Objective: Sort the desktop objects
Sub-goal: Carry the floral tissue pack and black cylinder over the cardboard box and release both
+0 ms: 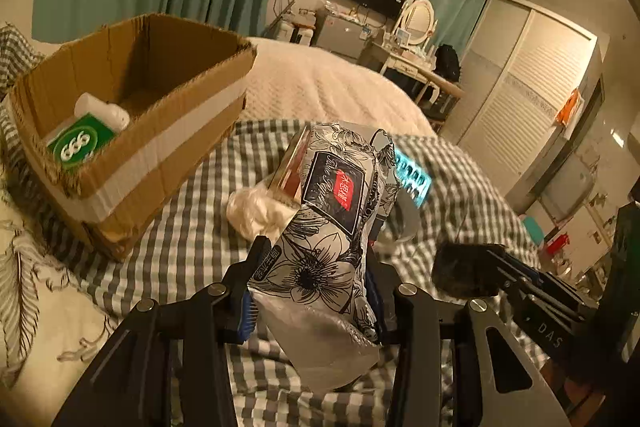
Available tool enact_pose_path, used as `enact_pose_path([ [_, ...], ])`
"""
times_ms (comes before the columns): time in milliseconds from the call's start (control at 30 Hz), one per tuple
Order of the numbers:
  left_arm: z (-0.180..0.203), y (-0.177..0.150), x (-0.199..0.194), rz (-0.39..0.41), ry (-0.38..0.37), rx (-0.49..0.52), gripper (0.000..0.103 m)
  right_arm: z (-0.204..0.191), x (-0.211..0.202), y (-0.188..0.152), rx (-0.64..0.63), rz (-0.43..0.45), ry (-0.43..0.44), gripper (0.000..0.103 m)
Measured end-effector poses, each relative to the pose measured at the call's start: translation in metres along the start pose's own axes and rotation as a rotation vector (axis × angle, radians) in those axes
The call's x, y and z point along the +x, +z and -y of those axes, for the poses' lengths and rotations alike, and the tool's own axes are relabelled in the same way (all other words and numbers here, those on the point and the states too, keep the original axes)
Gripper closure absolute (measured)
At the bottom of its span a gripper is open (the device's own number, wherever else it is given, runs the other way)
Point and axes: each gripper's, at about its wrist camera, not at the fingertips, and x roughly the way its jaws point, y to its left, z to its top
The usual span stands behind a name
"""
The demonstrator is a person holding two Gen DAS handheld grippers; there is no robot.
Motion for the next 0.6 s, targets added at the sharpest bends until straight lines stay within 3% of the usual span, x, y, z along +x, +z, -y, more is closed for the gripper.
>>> enact_pose_path([
  [167, 0.0, 0.023, -0.011, 0.056, -0.018, 0.017, 0.06, -0.016, -0.003, 0.021, -0.037, 0.028, 0.054, 0.076],
  [367, -0.025, 0.06, -0.026, 0.108, 0.041, 0.005, 0.06, -0.046, 0.004, 0.049, -0.085, 0.027, 0.134, 0.076],
  [600, -0.077, 0.118, -0.057, 0.212, 0.188, -0.004, 0.06, -0.104, 0.014, 0.105, -0.128, 0.056, 0.286, 0.076],
])
